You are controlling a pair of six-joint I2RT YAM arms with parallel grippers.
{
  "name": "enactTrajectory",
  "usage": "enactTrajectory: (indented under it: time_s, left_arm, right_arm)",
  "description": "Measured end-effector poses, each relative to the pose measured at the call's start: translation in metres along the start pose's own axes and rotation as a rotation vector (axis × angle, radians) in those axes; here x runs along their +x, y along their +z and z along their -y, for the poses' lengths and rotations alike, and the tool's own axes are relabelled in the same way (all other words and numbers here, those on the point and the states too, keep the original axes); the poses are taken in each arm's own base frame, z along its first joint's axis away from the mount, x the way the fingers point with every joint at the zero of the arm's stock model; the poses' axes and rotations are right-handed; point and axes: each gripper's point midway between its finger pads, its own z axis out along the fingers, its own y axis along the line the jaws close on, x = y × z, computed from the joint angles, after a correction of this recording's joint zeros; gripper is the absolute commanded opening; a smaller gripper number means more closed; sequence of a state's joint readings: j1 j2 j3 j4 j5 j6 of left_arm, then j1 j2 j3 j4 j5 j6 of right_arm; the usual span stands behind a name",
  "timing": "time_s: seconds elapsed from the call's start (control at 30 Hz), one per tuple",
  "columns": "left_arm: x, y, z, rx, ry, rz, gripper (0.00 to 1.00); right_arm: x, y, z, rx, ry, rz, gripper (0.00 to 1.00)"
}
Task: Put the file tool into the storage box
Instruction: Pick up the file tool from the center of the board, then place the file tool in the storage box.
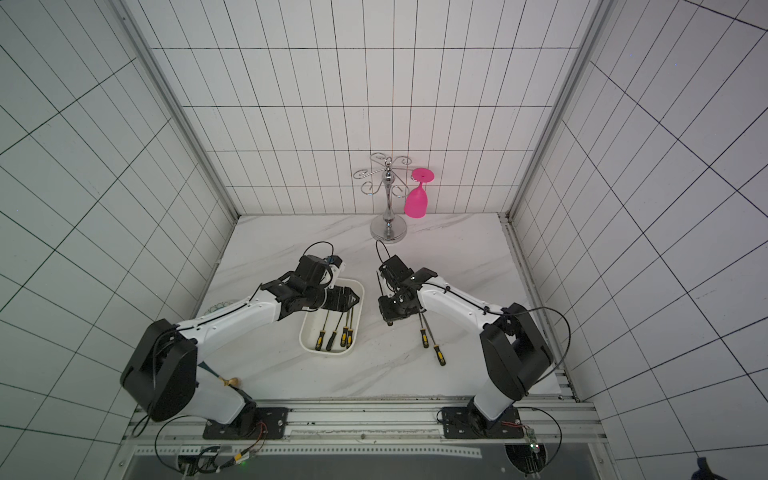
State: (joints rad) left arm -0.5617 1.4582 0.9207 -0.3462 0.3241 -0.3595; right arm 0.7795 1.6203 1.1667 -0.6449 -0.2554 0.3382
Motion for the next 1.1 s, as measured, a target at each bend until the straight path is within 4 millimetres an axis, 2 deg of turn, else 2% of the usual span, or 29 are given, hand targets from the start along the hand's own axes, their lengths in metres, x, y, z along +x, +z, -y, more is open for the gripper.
enactTrajectory:
  time_s: [0.33,0.43,0.47,0.57,0.6,0.67,0.7,0.83,0.87,0.97,1.1]
  left_arm:
    - [-0.012,-0.003,0.018,0.096,0.007,0.06,0.75]
    - [-0.016,-0.004,0.019,0.102,0.003,0.073,0.7]
    - [-0.017,-0.004,0.019,0.104,-0.001,0.079,0.65]
    - [-0.02,-0.004,0.022,0.118,-0.007,0.087,0.22]
    - [-0.02,-0.005,0.023,0.123,-0.004,0.09,0.13]
    - [-0.024,-0.006,0.031,0.163,-0.02,0.099,0.02]
    - [-0.027,-0.008,0.037,0.181,-0.035,0.112,0.0]
    - [-0.032,-0.01,0.037,0.197,-0.049,0.13,0.0]
    - [-0.031,-0.01,0.036,0.198,-0.051,0.129,0.0]
    - [-0.03,-0.01,0.034,0.187,-0.042,0.132,0.0]
    - [-0.019,-0.007,0.021,0.129,-0.037,0.101,0.0]
  right_arm:
    - [-0.019,-0.006,-0.06,-0.17,-0.159,0.008,0.14]
    - [-0.021,-0.012,-0.075,-0.205,-0.206,0.013,0.14]
    - [-0.021,-0.013,-0.078,-0.211,-0.218,0.013,0.14]
    - [-0.018,-0.013,-0.083,-0.224,-0.238,0.009,0.14]
    - [-0.018,-0.013,-0.083,-0.224,-0.239,0.008,0.14]
    - [-0.019,-0.012,-0.084,-0.222,-0.242,0.012,0.14]
    - [-0.021,-0.01,-0.084,-0.22,-0.243,0.019,0.14]
    - [-0.025,-0.011,-0.086,-0.222,-0.251,0.038,0.16]
    - [-0.025,-0.011,-0.086,-0.221,-0.251,0.037,0.19]
    - [-0.024,-0.012,-0.085,-0.217,-0.246,0.037,0.37]
    - [-0.026,-0.018,-0.082,-0.2,-0.242,0.051,0.41]
